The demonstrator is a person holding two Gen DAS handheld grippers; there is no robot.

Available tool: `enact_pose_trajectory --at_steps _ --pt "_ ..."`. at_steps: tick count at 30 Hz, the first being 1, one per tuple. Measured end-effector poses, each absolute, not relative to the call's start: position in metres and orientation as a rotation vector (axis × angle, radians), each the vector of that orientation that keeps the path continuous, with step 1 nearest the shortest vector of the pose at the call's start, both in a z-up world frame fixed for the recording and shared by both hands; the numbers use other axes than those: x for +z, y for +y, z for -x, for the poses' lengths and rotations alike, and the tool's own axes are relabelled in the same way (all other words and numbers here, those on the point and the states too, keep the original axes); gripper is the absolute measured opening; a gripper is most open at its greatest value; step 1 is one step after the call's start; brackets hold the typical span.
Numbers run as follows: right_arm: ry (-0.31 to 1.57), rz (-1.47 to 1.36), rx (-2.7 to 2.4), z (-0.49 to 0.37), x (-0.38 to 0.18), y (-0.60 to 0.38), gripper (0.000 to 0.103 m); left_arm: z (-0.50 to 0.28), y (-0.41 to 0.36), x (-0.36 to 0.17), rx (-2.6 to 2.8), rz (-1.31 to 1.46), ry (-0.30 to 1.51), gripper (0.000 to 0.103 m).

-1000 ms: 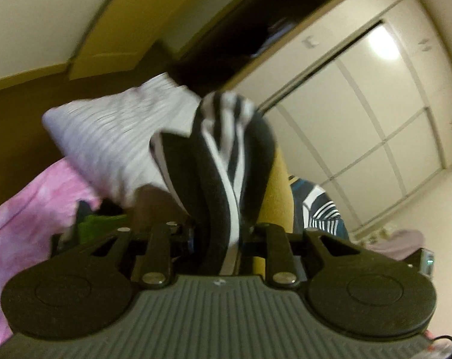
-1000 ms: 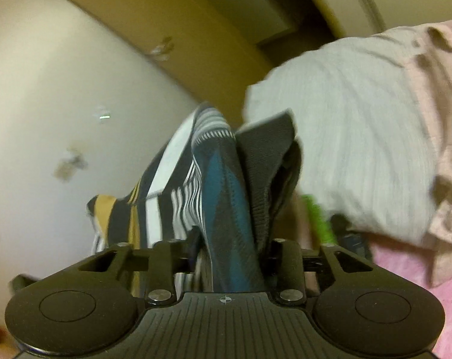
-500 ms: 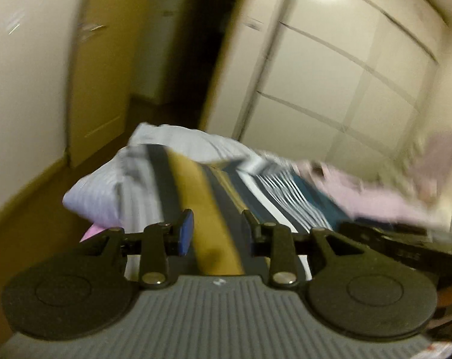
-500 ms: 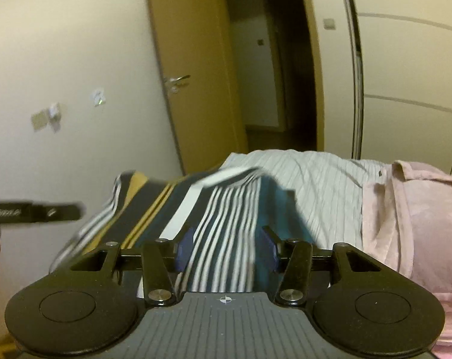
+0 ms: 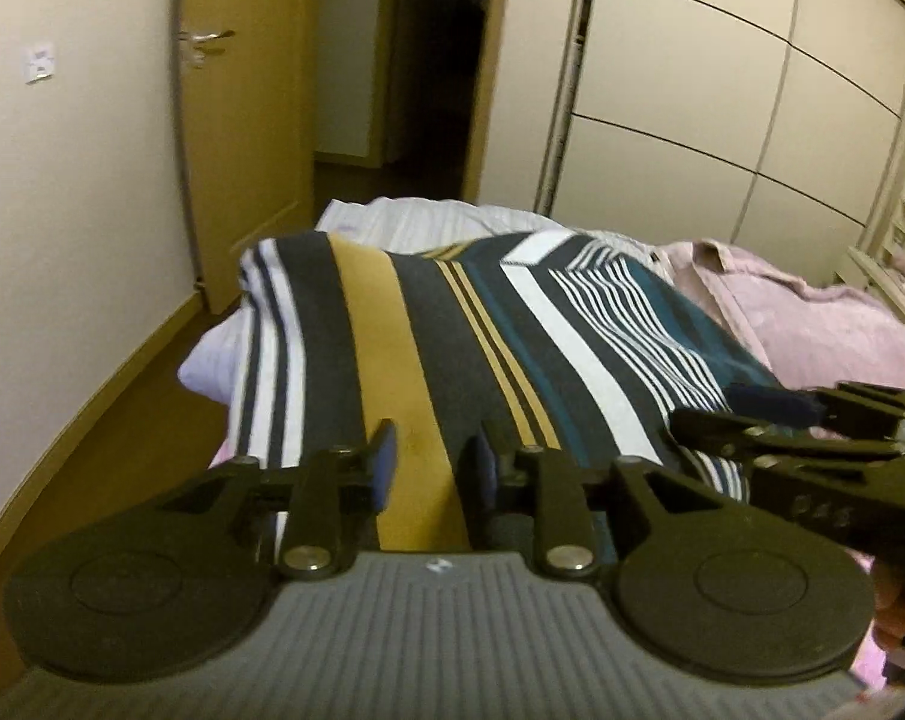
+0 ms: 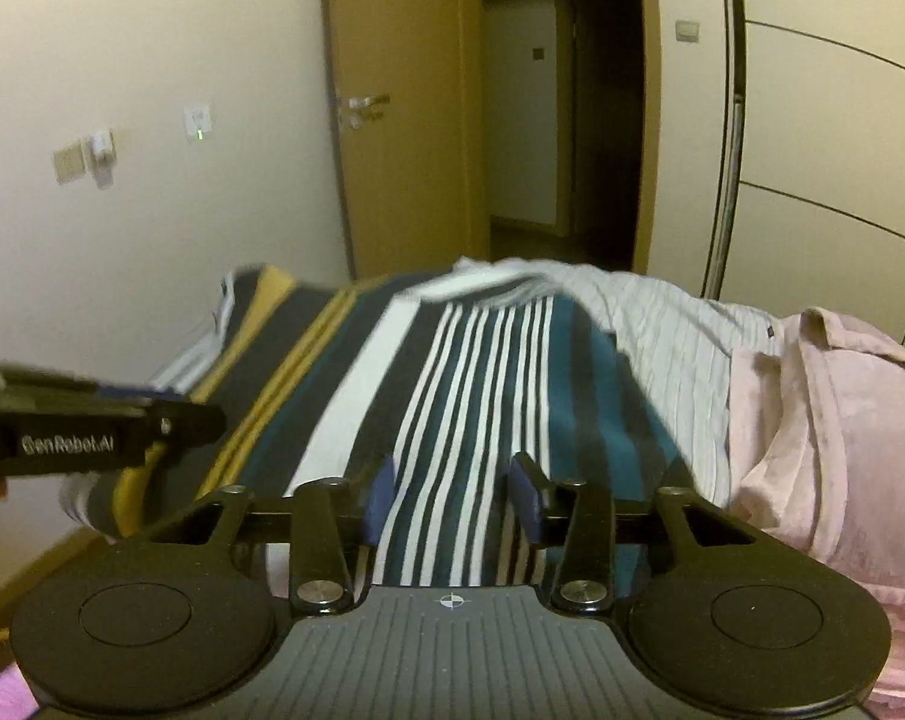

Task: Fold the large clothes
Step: 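Carry the folded shirt with both grippers onto the stack of folded clothes, then open both grippers and withdraw from the clothes stack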

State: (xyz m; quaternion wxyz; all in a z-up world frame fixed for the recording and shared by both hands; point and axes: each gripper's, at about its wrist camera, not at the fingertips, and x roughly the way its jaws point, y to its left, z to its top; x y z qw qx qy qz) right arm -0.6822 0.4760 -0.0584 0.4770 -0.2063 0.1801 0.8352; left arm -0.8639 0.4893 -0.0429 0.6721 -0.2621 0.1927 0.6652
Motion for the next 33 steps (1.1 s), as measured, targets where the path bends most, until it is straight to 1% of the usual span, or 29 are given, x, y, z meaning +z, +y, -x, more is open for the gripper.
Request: enact_pose_trajectory --at_steps 2,4,6,7,8,10,11,15,19,22,29,30,33 --pt "0.468 0.436 2.055 0.664 -0.041 0.462 0.069 0.865 0.471 -0.029 1.514 0.596 0.417 0.032" --pt "0.507 0.432 2.059 0.648 -0.026 0.444 0.076 0.861 0.446 -0.016 1.525 0.615 0.399 0.042" --pt "0.543 0.441 2.072 0.636 -0.015 0.42 0.078 0.856 0.418 -0.004 1.54 0.637 0.386 0.046" --pt "0.559 0.442 2.073 0.629 -0.012 0.409 0.079 0.854 0.407 0.0 1.542 0.643 0.385 0.05" --pt "0.57 0.451 2.073 0.623 -0.011 0.397 0.08 0.851 0.395 0.005 1.548 0.649 0.388 0.053" --pt "0.573 0.473 2.074 0.612 -0.008 0.372 0.081 0.841 0.369 0.011 1.57 0.663 0.396 0.065" --pt "0.574 0.481 2.076 0.607 -0.007 0.362 0.081 0.837 0.356 0.013 1.577 0.67 0.401 0.068" --pt "0.57 0.516 2.099 0.591 -0.002 0.313 0.082 0.82 0.3 0.018 1.579 0.711 0.418 0.071" --pt "0.567 0.551 2.109 0.579 0.002 0.264 0.082 0.798 0.25 0.019 1.6 0.718 0.432 0.082" --pt "0.571 0.586 2.096 0.569 0.004 0.239 0.083 0.785 0.215 0.019 1.616 0.712 0.456 0.089" --pt "0.553 0.644 2.083 0.55 0.003 0.179 0.083 0.762 0.148 0.018 1.683 0.716 0.453 0.098" --pt "0.553 0.649 2.084 0.548 0.002 0.173 0.083 0.758 0.138 0.019 1.702 0.701 0.463 0.102" --pt "0.573 0.666 2.07 0.541 -0.001 0.157 0.083 0.75 0.116 0.023 1.752 0.671 0.486 0.102"
